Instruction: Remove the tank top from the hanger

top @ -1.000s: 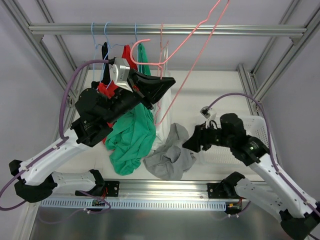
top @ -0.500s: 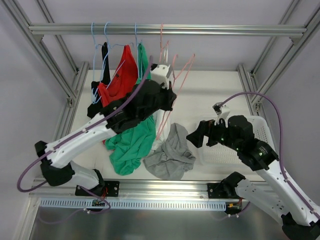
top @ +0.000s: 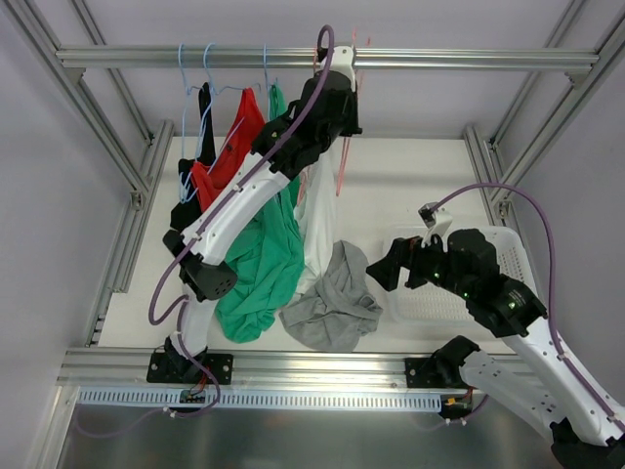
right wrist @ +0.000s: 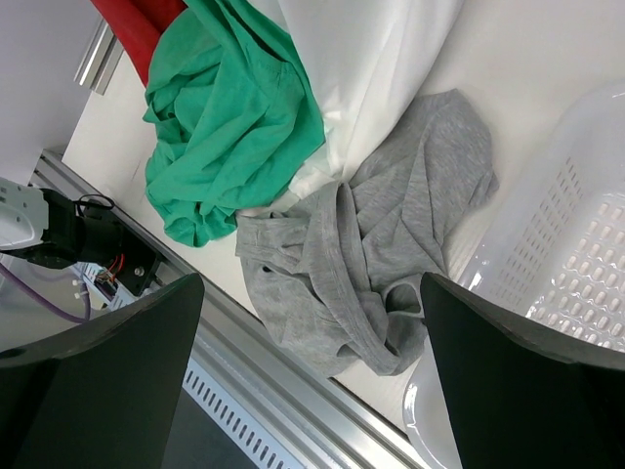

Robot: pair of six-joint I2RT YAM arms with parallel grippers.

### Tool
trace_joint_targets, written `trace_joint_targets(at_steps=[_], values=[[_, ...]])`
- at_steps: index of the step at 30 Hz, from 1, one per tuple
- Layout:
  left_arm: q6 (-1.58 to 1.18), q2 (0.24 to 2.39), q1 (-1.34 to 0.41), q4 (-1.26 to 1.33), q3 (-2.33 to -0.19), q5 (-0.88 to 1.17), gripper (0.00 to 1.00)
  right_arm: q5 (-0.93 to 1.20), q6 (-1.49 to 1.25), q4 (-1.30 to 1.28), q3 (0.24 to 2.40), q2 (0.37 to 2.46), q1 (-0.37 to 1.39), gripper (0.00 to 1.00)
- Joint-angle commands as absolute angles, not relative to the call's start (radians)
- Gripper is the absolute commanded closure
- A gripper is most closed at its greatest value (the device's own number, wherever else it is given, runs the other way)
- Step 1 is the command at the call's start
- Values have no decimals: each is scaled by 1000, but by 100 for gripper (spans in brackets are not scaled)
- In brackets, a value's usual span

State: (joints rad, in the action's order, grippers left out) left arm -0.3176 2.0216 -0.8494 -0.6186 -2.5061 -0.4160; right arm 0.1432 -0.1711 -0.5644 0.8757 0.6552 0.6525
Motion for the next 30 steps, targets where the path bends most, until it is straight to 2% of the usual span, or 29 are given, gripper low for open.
trace_joint_targets(at_steps=[1,5,12,19,20,22,24,25,26,30], values=[[-311,2080,-781,-627,-2603,-321,100,161,-170,-529,862,670,658,1],[-261,2106,-761,-571,-2603,-241,100,175,-170,-515,856,676,658,0],[-233,2105,-756,-538,-2562,-253,100,187,-176,-488,824,689,658,0],[-328,2030,-756,-540,-2350,-301,100,210,-144,-465,810,710,657,1],[-337,2002,-756,-540,-2335,-296,98,225,-135,-462,810,718,657,0],[-348,1979,-758,-540,-2316,-291,79,279,-121,-449,811,750,657,1],[-350,1936,-759,-540,-2306,-267,52,348,-95,-414,815,796,663,0],[-338,1918,-773,-538,-2306,-267,8,388,-84,-408,819,816,670,1],[-325,1870,-787,-540,-2303,-284,1,385,-52,-411,839,839,702,0],[-269,1729,-868,-538,-2245,-386,1,269,60,-494,922,975,796,0]])
